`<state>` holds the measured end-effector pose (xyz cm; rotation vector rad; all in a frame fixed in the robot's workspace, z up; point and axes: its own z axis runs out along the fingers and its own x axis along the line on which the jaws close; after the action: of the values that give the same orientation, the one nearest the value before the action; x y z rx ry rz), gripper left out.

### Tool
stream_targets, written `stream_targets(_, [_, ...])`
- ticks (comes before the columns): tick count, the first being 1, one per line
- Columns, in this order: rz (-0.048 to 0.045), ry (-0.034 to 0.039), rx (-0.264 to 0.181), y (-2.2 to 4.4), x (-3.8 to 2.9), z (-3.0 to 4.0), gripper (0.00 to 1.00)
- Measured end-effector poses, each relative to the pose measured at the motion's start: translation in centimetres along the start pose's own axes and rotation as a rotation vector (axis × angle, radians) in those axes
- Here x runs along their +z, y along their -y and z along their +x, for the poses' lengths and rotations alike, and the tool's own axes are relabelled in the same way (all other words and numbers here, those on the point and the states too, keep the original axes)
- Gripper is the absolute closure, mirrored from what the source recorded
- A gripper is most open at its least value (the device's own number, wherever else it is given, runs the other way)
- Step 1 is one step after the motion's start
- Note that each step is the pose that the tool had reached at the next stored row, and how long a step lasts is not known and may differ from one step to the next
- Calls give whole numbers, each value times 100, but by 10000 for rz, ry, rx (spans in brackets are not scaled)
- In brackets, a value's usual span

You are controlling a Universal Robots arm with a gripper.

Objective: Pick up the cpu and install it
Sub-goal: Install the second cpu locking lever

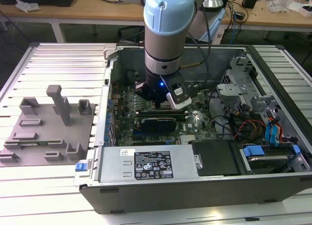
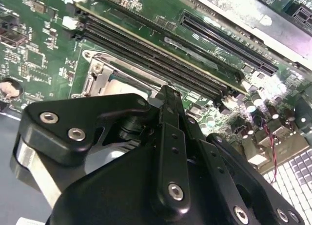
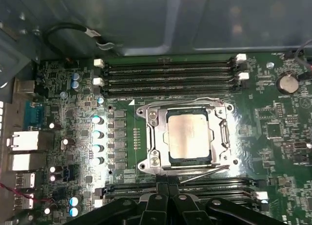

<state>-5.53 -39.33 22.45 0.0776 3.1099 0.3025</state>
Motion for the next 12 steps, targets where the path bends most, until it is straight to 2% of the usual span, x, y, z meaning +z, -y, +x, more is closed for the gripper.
stream_targets(2, [-2,-2,-1,7,29,25,89])
stream_targets(4, [-8,-2,1,20,75,89,89])
stream_targets(5, [-303,-16,9,38,158,127,89])
stream_targets(6, [-657,-33,14,58,254,160,89])
stream_targets(8, [-719,-36,15,64,276,170,89])
stream_targets(12, [-718,-38,13,63,282,185,89])
